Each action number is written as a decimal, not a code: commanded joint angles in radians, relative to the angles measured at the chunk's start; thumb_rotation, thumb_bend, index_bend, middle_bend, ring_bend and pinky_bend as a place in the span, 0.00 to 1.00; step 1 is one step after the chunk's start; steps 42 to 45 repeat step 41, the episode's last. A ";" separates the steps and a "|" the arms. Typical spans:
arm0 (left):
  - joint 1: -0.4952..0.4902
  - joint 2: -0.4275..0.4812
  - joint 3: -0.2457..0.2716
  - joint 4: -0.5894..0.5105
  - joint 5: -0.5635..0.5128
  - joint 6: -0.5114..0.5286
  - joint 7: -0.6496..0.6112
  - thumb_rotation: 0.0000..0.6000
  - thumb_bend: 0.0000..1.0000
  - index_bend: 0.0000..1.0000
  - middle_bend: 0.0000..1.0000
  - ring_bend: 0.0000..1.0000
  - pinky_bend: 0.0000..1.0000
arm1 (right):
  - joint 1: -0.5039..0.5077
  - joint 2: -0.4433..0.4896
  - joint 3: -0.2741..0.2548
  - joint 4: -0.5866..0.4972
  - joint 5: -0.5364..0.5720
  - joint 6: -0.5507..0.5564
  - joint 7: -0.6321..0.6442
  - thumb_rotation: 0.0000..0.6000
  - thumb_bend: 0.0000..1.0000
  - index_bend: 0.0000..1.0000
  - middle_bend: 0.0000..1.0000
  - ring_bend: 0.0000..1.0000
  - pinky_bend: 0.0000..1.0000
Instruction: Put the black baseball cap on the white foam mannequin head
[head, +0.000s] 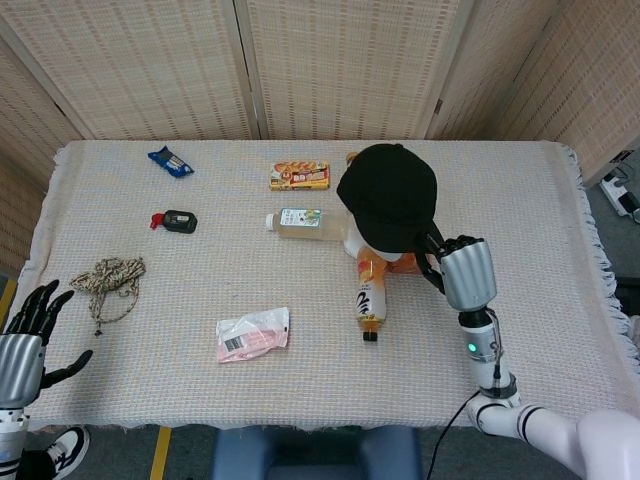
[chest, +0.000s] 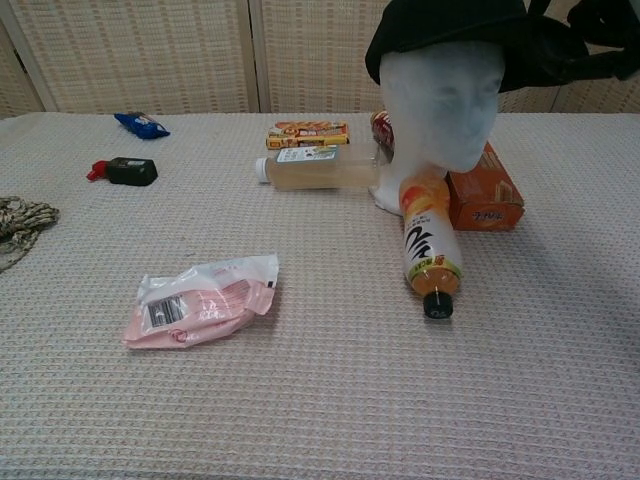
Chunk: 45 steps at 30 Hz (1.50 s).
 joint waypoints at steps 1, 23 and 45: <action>0.000 0.000 -0.001 0.001 0.000 0.001 -0.001 1.00 0.22 0.17 0.08 0.04 0.27 | -0.011 0.003 -0.006 0.003 -0.002 -0.010 0.004 1.00 0.46 0.46 1.00 1.00 1.00; -0.001 0.008 0.023 -0.013 0.026 -0.013 0.038 1.00 0.22 0.17 0.08 0.05 0.27 | -0.360 0.514 -0.189 -0.674 0.060 -0.009 -0.221 0.92 0.00 0.00 0.27 0.28 0.41; -0.009 0.001 0.043 -0.024 0.059 -0.027 0.077 1.00 0.22 0.18 0.10 0.05 0.27 | -0.520 0.615 -0.295 -0.672 0.050 -0.078 -0.069 0.91 0.00 0.00 0.06 0.00 0.02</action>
